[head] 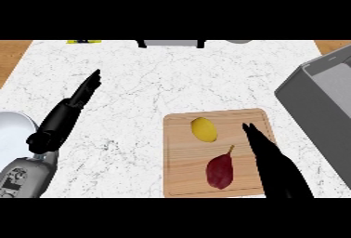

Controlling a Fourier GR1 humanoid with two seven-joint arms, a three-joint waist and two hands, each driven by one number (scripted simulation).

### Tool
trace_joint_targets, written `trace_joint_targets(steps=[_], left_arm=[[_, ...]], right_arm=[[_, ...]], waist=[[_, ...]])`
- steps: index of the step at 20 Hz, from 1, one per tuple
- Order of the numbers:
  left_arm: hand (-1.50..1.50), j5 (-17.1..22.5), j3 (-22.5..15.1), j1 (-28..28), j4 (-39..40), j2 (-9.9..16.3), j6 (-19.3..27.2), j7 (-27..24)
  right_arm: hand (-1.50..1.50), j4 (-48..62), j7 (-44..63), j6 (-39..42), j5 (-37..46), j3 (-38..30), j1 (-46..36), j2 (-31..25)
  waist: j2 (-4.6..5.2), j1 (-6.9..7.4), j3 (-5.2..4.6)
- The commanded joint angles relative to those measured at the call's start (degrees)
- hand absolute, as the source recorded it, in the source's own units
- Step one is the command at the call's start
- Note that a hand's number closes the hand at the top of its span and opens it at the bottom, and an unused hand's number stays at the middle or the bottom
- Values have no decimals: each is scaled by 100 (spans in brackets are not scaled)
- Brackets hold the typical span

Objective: Pick the pear from the cutting board and place it in the cardboard box

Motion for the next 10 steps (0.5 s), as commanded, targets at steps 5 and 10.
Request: trace_joint_targets(steps=[5, 10], left_arm=[[0, 139, 430, -223, 38, 122, -353, 126], [0, -262, 145, 125, -42, -215, -112, 64]], right_arm=[[-150, 499, 901, 554, 363, -17, -342, 696], [-150, 905, 641, 557, 627, -35, -75, 819]], waist=[[-3, -43, 4], [-5, -43, 6]])
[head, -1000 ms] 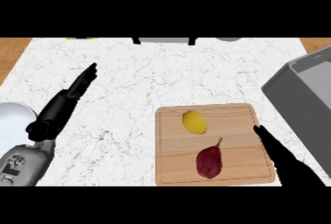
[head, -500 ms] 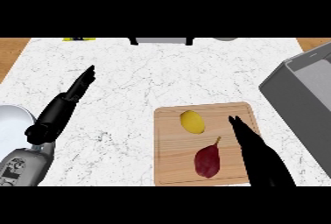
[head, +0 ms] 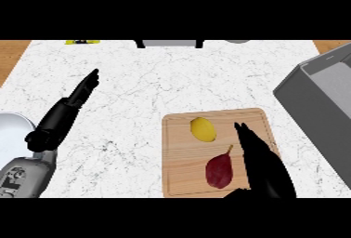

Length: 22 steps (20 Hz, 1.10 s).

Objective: Pick the pear from the cutting board and place it in the cardboard box

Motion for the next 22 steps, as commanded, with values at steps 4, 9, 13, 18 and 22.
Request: trace_joint_targets(steps=[4, 9, 13, 18, 22], left_arm=[[0, 12, 258, 75, -108, 13, -219, 25], [0, -182, 368, 277, -151, -229, -340, -82], [0, -369, 421, 90, -66, -342, -436, 63], [0, -654, 306, 125, -323, -612, -271, 197], [0, -378, 819, 125, 95, -295, -819, -224]], right_arm=[[-150, 914, 133, -26, 444, -67, 60, 436], [-150, 855, -22, 116, 613, -77, 228, 854], [-150, 1170, -544, 198, 457, -497, 288, 827], [-150, 1075, -381, 360, 772, -442, 528, 799], [-150, 1857, -685, -226, 1205, -321, 534, 1246]], waist=[[3, 5, 3], [0, -8, 3], [1, -12, 4], [-5, -16, 3], [1, -8, 3]])
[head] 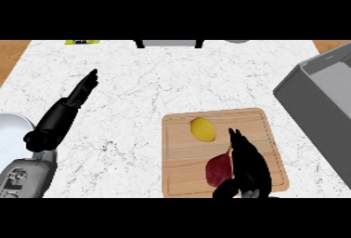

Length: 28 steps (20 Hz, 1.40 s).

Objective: Pick the pear from the cutting board and place it in the cardboard box

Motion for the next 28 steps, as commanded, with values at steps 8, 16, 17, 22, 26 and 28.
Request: trace_joint_targets(steps=[8, 16, 17, 22, 26, 28], left_arm=[[0, -376, 96, 10, -222, -405, -12, 267], [0, -484, 227, -304, 122, -428, -150, 140], [0, -163, 521, -214, -22, -174, -488, 161], [0, -170, 478, -54, 75, -168, -576, -150], [0, -267, 346, -272, 2, -271, -502, 88], [0, -231, 371, -254, -14, -309, -507, 43]], right_arm=[[150, 509, -1120, -190, 184, -106, 274, -44], [150, 1221, -1525, -849, 1057, -146, -320, 142], [150, 845, -1483, -957, 1182, -64, -68, 102], [150, 1804, -2587, -297, 647, -826, -1702, -400], [150, 2837, -4204, -196, 168, -1335, -2598, -1115], [150, 3370, -4534, -551, 429, -1314, -3050, -996]], waist=[[0, -6, 2], [5, -7, 1], [-1, -6, 1], [40, 136, 2], [96, 270, 14], [71, 239, 9]])
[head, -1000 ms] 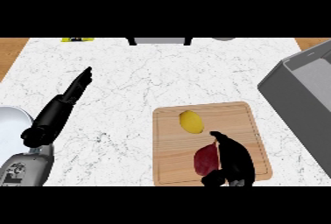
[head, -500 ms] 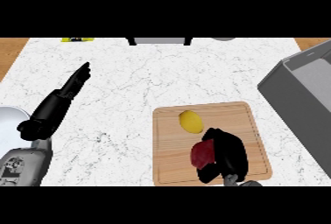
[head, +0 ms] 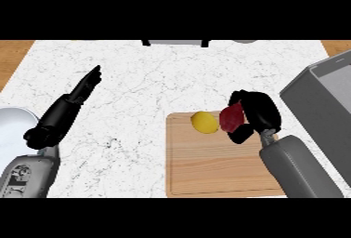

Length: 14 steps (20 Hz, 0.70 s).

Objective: Pick the pear from the cutting board and place it in the cardboard box

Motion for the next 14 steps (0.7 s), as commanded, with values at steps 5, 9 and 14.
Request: trace_joint_targets(steps=[5, 9, 14], left_arm=[[0, -214, -102, 120, -99, -135, 142, 30], [0, -172, 0, 123, -47, -172, 128, 102], [0, -207, -49, 283, -178, -191, 131, 138]], right_arm=[[150, 886, -1489, -432, 327, -450, -1307, -737], [150, -10, -729, 110, 273, -692, -1616, -591], [150, 21, 325, -660, 303, -1555, -1846, -439]], waist=[[-45, -105, -5], [-79, -196, -9], [-76, -177, -8]])
